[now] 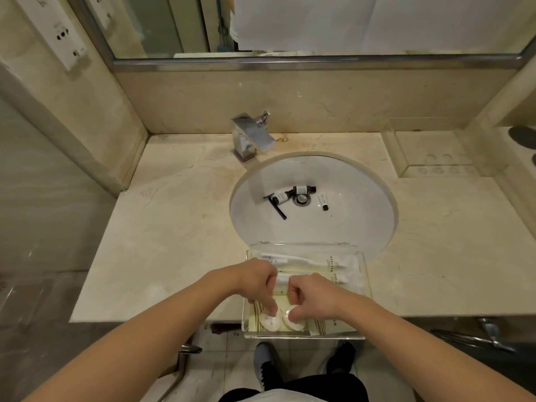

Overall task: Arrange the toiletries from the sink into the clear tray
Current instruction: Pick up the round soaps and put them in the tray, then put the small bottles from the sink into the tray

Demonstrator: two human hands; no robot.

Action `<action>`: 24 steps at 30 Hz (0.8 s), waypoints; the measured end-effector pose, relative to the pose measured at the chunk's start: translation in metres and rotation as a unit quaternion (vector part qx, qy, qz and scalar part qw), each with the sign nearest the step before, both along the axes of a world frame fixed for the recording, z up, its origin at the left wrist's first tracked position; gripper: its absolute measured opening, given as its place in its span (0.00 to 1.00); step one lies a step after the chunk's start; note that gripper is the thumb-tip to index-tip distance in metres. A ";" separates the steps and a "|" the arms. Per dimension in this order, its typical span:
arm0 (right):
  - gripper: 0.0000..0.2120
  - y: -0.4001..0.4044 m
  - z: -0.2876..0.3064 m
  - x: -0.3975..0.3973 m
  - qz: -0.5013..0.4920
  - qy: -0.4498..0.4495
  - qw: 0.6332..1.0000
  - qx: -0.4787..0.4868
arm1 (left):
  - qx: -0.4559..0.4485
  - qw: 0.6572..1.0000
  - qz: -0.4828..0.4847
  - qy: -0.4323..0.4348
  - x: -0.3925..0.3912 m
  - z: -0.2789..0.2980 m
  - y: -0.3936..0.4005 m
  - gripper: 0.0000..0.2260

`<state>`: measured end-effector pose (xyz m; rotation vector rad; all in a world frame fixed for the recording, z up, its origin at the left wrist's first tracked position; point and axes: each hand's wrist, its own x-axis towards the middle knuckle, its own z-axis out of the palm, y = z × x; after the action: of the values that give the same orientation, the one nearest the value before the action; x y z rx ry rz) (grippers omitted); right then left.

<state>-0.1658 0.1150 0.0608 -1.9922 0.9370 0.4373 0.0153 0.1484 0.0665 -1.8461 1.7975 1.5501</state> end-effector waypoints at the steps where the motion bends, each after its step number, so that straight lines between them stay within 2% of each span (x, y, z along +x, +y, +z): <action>1: 0.11 -0.002 0.001 0.001 -0.014 -0.010 1.000 0.007 | -0.009 1.000 0.012 0.005 0.002 0.003 -0.005 0.17; 6: 0.05 -0.029 0.011 0.004 -0.131 -0.091 0.987 0.007 | -0.061 0.990 0.116 0.050 0.016 0.017 -0.038 0.13; 9: 0.05 -0.058 0.018 0.006 -0.203 -0.134 0.970 -0.024 | -0.090 0.975 0.196 0.051 0.025 0.019 -0.061 0.12; 13: 0.06 -0.099 0.018 0.010 -0.269 -0.145 0.951 -0.059 | -0.097 0.959 0.263 0.033 0.036 0.012 -0.095 0.10; 18: 0.04 -0.153 -0.002 0.013 -0.252 -0.099 0.959 -0.084 | -0.086 0.955 0.283 0.003 0.038 0.000 -0.136 0.09; 20: 0.07 -0.174 -0.016 0.015 -0.226 -0.062 0.967 -0.096 | -0.078 0.958 0.274 -0.015 0.037 -0.006 -0.151 0.12; 24: 0.14 -0.212 -0.049 0.019 -0.171 0.016 0.980 -0.097 | -0.056 0.965 0.246 -0.072 0.037 -0.027 -0.171 0.09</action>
<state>-0.1470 -0.0968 0.0122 -1.9444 1.3585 0.1910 0.0527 -0.0229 0.0397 -2.5328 1.4585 1.4156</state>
